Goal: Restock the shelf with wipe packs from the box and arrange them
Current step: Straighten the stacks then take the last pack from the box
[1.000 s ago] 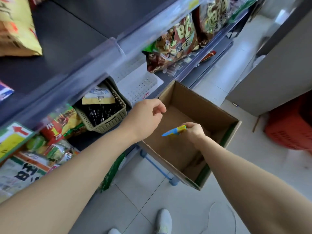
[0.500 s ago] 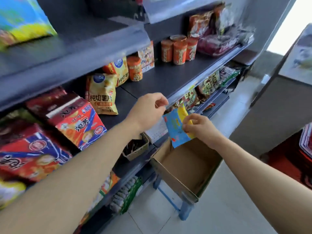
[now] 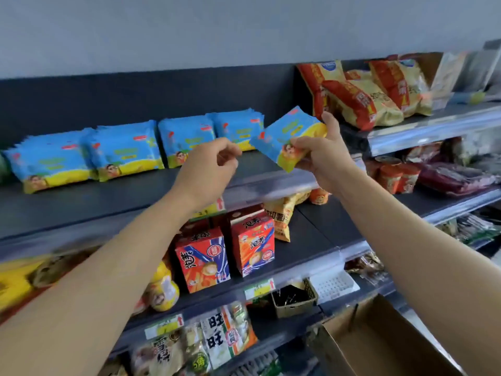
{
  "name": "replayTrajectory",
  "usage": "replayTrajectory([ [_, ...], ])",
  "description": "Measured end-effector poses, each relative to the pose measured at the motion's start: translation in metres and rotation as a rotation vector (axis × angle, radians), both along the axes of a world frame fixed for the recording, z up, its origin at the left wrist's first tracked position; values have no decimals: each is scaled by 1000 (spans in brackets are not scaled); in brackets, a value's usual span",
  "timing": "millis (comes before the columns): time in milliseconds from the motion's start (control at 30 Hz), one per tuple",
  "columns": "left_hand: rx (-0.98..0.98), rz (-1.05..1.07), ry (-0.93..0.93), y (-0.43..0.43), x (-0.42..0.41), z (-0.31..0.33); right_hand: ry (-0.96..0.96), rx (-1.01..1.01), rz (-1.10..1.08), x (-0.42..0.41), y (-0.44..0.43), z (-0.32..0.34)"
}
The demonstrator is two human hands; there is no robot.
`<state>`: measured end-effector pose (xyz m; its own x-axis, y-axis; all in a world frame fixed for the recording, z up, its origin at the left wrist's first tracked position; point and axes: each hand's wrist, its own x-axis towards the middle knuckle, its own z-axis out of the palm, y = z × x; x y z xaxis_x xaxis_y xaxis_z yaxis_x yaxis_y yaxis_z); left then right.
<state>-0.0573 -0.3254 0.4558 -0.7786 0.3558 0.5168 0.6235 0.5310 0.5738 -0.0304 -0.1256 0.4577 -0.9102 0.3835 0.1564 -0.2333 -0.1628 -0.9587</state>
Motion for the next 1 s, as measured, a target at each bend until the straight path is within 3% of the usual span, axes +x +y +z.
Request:
replayTrajectory([
  [233,113,232,-92,-131,-20,23,53,64,280,-64,-150,38],
  [400,380,307,-367,-192,-42,20,40,51,380,-94,-247,37],
  [633,674,408,-436,-270,-76,8,16,177,450,-128,-322,9],
  [900,489,580,-341,-325,-116,-12,-213,410,432,-165,-356,-27],
  [1000,456,612,-350,-331,-130,-21,-220,729,268,-176,-360,-33],
])
